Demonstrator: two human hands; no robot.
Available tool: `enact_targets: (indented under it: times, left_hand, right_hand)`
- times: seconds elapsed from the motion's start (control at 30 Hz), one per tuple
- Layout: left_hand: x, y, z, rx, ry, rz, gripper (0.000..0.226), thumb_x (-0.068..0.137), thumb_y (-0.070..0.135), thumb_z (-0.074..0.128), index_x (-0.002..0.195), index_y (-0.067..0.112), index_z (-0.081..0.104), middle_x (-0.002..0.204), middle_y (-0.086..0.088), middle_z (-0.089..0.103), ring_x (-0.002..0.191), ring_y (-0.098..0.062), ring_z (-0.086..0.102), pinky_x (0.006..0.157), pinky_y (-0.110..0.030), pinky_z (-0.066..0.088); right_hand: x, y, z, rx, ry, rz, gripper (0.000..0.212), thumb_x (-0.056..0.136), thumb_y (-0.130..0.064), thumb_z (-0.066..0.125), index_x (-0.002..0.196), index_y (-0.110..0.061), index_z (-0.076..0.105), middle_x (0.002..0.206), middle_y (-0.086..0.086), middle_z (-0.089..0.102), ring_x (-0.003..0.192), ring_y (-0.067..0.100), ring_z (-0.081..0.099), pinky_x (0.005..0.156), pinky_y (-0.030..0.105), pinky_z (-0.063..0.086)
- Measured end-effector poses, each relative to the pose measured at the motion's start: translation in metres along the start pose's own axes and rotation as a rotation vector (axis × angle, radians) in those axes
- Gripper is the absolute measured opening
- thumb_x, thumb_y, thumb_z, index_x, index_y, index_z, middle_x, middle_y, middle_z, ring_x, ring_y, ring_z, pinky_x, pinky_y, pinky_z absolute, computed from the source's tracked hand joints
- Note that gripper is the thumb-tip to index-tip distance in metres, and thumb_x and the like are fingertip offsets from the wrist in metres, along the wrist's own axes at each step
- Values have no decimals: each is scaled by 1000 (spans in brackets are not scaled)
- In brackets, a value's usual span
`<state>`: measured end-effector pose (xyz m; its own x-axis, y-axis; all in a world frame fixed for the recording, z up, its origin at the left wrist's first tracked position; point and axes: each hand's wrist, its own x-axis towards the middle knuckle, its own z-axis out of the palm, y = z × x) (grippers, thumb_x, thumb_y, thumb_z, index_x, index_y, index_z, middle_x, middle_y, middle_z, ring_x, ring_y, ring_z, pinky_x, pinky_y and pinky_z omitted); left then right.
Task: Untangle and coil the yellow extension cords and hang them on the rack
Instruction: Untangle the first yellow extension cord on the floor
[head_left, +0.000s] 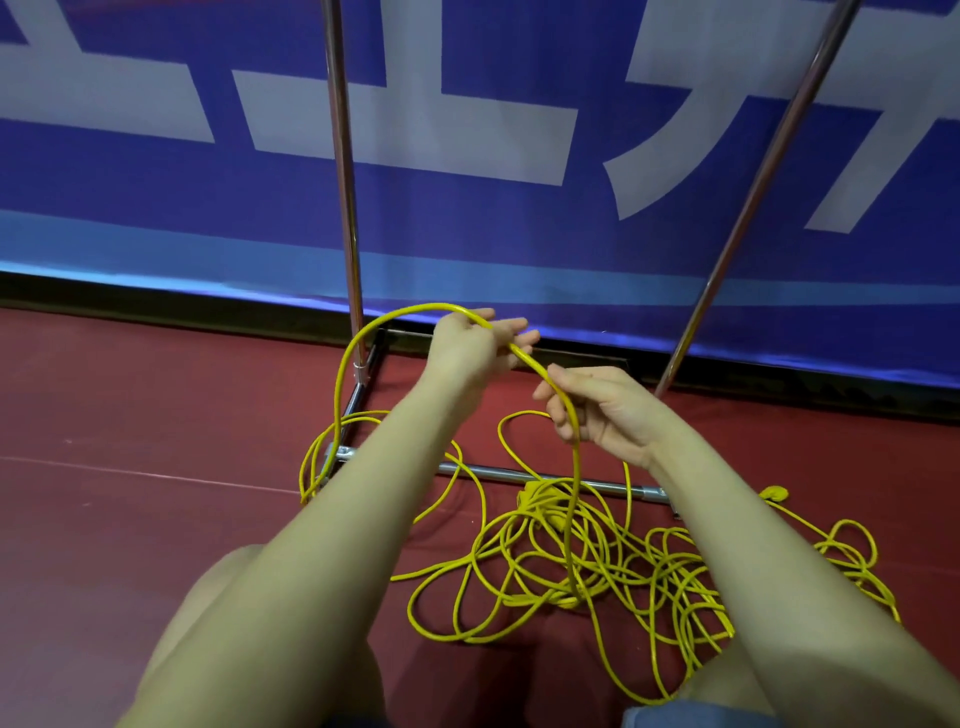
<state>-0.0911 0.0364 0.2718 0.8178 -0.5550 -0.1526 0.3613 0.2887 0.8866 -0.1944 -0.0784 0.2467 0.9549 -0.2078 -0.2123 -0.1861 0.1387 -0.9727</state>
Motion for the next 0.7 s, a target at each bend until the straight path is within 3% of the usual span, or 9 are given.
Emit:
enact_targets:
  times: [0.07, 0.2, 0.3, 0.4, 0.47, 0.53, 0.6, 0.7]
  left_hand:
    - [3, 7, -3, -126, 0, 24, 30, 92, -13, 42, 119, -2, 35, 102, -18, 59, 78, -24, 65, 67, -29, 57]
    - [11, 23, -15, -299, 88, 144, 34, 94, -10, 43, 125, -3, 34, 110, -22, 57, 87, -30, 65, 74, -30, 58]
    - [23, 37, -35, -494, 159, 179, 40, 94, -11, 44, 131, -13, 32, 119, -27, 54, 97, -33, 62, 78, -31, 58]
    - [23, 40, -43, -427, 148, 54, 12, 98, -4, 40, 105, -8, 48, 133, -25, 49, 113, -33, 58, 81, -33, 53]
    - [16, 35, -35, -357, 109, -44, 11, 99, 0, 39, 93, -1, 49, 123, -24, 55, 118, -34, 55, 85, -38, 49]
    - [6, 27, -23, -324, 27, -102, 11, 98, 0, 42, 89, 0, 49, 104, -20, 60, 107, -32, 59, 87, -41, 50]
    - [-2, 15, -11, -229, -65, -131, 9, 96, -1, 45, 89, -1, 51, 93, -16, 61, 88, -25, 64, 79, -34, 55]
    - [-9, -1, -1, -105, -114, -160, 15, 94, -2, 49, 108, -6, 52, 89, -13, 64, 67, -15, 69, 63, -27, 58]
  right_hand:
    - [-3, -4, 0, 43, -72, -12, 30, 84, -30, 50, 83, -4, 66, 56, 5, 62, 45, 14, 58, 50, 20, 49]
    - [-11, -5, -6, 41, -150, 40, 37, 82, -31, 48, 68, -8, 73, 56, 10, 64, 47, 19, 61, 51, 24, 52]
    - [-15, 0, -13, -1, -179, 69, 28, 84, -27, 57, 69, -10, 73, 59, 10, 64, 51, 19, 62, 55, 27, 54]
    - [-15, 1, -14, 8, -123, 29, 23, 84, -24, 57, 75, -7, 70, 59, 8, 63, 49, 17, 59, 53, 24, 52]
    - [-13, 2, -12, 1, -68, 12, 25, 81, -25, 52, 81, -4, 65, 57, 6, 61, 47, 14, 56, 50, 21, 49]
    - [-9, 2, -9, -16, -23, -3, 26, 81, -25, 52, 83, -3, 64, 55, 5, 60, 44, 13, 53, 46, 19, 46]
    - [-5, 3, -6, -29, 12, -15, 23, 87, -22, 51, 83, -3, 65, 54, 4, 59, 42, 12, 51, 44, 17, 42]
    - [-3, 2, -1, -42, 24, -19, 24, 93, -19, 49, 83, -4, 65, 53, 3, 60, 40, 11, 51, 43, 18, 38]
